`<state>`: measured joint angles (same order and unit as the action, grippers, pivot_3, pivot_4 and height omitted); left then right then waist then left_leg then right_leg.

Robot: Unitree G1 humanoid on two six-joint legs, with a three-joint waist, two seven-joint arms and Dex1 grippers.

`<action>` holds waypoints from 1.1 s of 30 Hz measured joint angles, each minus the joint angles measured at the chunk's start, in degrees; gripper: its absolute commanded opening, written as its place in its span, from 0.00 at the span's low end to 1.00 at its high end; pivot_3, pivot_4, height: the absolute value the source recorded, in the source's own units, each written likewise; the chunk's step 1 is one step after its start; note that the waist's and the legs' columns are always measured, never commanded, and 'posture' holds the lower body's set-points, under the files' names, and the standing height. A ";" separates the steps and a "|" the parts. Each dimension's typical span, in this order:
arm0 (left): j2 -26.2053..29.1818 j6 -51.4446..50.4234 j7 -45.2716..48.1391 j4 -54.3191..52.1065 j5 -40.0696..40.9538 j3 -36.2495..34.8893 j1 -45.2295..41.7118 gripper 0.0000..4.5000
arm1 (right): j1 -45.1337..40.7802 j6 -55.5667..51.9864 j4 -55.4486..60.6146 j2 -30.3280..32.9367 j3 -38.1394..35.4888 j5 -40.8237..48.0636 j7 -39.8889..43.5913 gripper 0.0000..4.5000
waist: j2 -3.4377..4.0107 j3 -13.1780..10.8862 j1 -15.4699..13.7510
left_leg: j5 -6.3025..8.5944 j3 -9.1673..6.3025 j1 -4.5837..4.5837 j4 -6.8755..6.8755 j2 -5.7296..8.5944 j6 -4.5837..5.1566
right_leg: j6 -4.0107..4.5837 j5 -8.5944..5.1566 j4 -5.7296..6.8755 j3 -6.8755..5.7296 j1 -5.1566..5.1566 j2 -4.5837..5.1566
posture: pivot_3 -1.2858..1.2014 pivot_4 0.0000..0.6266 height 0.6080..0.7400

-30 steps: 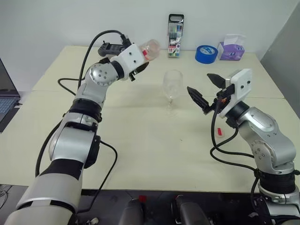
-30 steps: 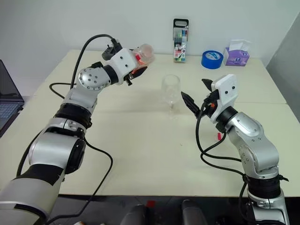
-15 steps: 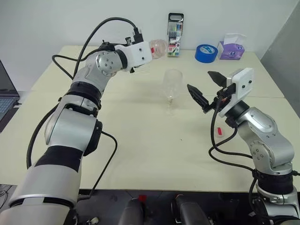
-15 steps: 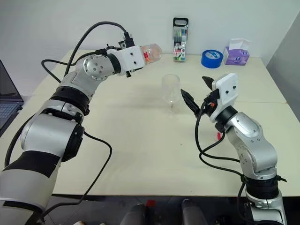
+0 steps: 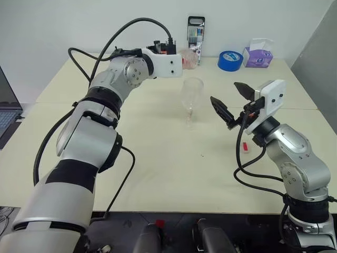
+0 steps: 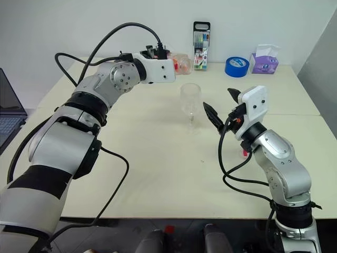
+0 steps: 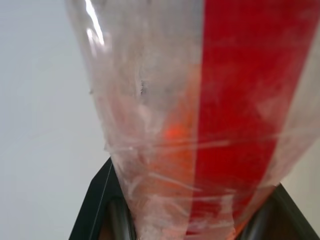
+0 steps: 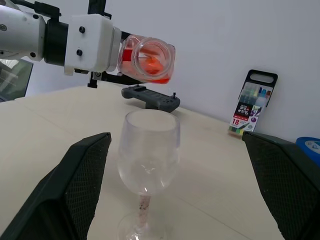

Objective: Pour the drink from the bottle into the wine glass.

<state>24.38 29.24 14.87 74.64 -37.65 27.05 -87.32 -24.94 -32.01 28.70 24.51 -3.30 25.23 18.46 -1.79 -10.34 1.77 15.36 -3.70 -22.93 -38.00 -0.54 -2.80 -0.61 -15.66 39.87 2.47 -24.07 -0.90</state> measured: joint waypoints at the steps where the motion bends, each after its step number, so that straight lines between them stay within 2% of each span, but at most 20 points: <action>1: -0.09 0.08 -0.57 0.00 -0.77 0.33 -0.09 0.39 | 0.02 -0.02 0.15 -0.03 0.00 0.01 0.00 1.00 | 0.00 0.00 0.00 | 0.00 0.00 0.00 -0.01 0.00 0.00 | 0.00 0.00 0.01 0.01 0.00 0.00 | 0.52 0.24 1.00; 33: 1.16 0.08 -5.65 0.58 -8.44 6.10 -3.27 0.39 | 0.76 -0.53 0.51 -1.30 0.13 0.04 -0.93 1.00 | 0.00 0.00 0.00 | -0.01 0.03 0.01 -0.08 0.00 0.00 | 0.00 0.00 0.10 0.03 -0.01 0.01 | 0.52 0.24 1.00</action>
<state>25.54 29.33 9.22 75.22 -46.10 33.15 -90.59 -24.18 -32.55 29.20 23.21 -3.18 25.26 17.53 -1.79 -10.34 1.77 15.35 -3.68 -22.93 -38.08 -0.54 -2.79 -0.61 -15.66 39.97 2.49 -24.08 -0.88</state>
